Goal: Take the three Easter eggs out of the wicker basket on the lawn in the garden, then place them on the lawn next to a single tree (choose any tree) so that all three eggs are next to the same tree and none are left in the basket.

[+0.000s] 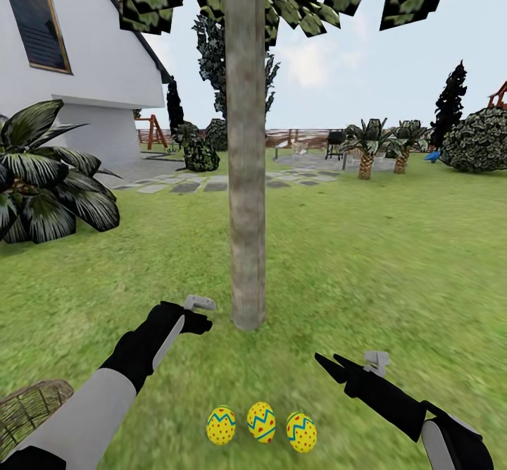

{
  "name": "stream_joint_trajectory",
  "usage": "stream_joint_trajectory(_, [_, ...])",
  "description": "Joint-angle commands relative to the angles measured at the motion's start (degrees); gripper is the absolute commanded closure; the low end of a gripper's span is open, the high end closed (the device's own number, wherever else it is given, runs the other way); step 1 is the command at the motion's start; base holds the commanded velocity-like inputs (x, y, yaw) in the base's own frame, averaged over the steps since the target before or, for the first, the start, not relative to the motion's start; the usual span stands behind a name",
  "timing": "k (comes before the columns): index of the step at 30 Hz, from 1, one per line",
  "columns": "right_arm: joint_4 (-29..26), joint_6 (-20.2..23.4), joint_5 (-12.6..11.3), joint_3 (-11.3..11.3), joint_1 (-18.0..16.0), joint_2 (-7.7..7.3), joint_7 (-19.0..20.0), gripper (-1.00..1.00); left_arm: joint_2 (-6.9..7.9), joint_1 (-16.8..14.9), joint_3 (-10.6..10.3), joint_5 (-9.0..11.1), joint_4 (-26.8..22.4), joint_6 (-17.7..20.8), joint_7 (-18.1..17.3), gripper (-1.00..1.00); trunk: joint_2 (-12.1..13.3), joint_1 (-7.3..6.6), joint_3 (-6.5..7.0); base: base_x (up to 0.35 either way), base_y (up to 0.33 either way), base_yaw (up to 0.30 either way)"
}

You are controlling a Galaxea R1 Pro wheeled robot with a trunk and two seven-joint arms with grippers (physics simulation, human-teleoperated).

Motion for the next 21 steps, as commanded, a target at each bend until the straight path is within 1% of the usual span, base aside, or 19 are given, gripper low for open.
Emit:
stream_joint_trajectory(1, [-0.01,0.36,-0.28,-0.05,-0.03,0.00,0.07,-1.00,0.07,-0.05,-0.20,0.42,-0.06,0.23,0.18,-1.00,0.37,-0.22,0.12,0.000,0.000,0.000])
stream_joint_trajectory(21, [0.27,0.18,-0.26,-0.06,-0.08,0.00,0.08,-1.00,0.07,-0.05,-0.20,0.42,-0.06,0.23,0.18,-1.00,8.39,-4.62,3.71,0.000,0.000,0.000])
